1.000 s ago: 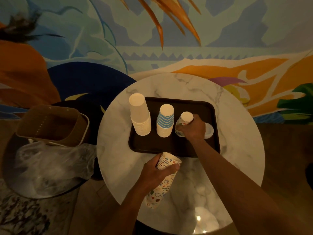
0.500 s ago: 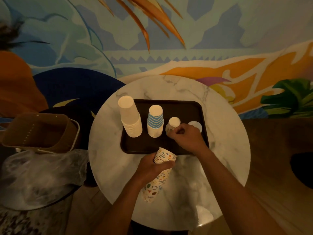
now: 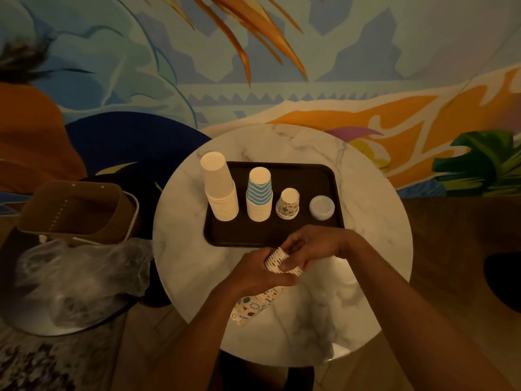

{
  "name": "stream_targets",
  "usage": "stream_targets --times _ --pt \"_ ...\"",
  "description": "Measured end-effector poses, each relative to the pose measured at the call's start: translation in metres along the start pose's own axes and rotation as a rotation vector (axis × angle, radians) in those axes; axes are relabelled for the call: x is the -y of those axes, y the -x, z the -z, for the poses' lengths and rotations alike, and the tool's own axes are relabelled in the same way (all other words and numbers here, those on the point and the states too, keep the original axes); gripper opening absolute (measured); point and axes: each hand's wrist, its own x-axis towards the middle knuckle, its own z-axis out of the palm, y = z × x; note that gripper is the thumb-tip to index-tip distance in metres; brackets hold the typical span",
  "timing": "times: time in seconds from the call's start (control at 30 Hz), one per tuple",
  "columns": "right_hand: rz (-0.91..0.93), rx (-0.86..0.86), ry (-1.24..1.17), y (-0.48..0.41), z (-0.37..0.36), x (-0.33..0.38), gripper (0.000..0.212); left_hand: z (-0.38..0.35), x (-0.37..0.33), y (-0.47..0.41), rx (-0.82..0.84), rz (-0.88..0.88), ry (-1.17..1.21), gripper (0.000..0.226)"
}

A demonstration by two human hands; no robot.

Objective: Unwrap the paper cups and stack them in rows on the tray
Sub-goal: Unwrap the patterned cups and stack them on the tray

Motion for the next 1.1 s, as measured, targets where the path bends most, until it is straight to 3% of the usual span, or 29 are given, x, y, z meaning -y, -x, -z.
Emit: stream_targets --times 0.53,0.8,1.0,1.1 --pt "0.014 -0.131 -0.13 0.037 0.033 0.009 0.047 0.007 0.007 0.009 -0.05 0.009 0.072 0.062" --pt "0.036 -0.413 -0.347 0.044 0.068 -0.015 0.077 0.007 0.02 0.015 -0.105 0.075 0.136 0.059" --pt "0.061 -0.711 -0.758 0.008 0.066 -0.016 0.067 0.004 0.023 0.013 -0.107 0.094 0.167 0.061" --pt "0.032 -0.844 -0.831 -0.014 0.064 -0.009 0.073 -0.003 0.024 0.013 -0.14 0.122 0.181 0.061"
